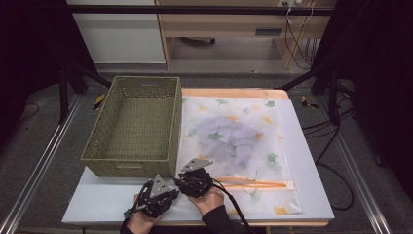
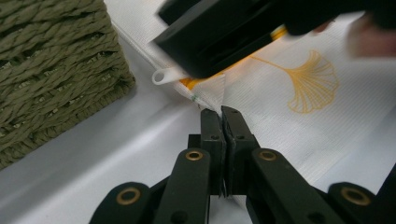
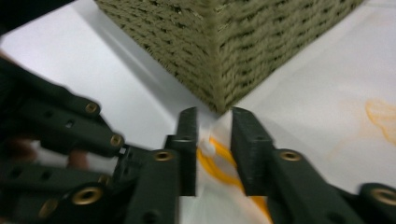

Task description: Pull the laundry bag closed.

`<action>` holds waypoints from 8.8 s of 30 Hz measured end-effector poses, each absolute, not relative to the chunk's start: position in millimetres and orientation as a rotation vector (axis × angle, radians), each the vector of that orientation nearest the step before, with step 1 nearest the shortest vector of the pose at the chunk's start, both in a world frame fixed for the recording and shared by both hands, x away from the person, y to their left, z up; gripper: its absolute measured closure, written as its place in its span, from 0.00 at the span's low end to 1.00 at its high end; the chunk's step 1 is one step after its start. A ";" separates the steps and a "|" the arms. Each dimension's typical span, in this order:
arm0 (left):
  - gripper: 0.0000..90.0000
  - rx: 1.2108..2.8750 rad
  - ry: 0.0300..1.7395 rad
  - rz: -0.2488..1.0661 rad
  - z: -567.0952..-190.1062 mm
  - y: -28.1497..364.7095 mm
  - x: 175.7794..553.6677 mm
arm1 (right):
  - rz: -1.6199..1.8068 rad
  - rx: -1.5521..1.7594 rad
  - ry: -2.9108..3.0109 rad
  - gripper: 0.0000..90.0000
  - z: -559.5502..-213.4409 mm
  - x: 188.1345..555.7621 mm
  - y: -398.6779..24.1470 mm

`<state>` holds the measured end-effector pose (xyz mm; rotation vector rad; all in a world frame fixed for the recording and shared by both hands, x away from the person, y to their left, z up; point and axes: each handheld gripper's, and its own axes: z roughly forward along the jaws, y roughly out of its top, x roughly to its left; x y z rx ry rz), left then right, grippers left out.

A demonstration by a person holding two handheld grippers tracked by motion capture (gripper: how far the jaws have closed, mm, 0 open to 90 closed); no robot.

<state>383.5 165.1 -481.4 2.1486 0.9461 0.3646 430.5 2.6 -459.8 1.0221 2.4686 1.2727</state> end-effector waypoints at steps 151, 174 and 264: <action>0.98 2.018 1.003 0.376 -462.8 164.8 383.5 | 1.292 1.292 2.335 1.00 -466.4 414.3 -87.6; 0.97 2.030 0.995 0.373 -463.8 163.8 382.7 | 1.340 1.311 2.183 1.00 -442.6 406.0 -146.2; 0.98 2.064 1.000 0.360 -467.2 162.4 381.4 | 1.111 1.699 1.823 1.00 -461.1 380.1 -309.1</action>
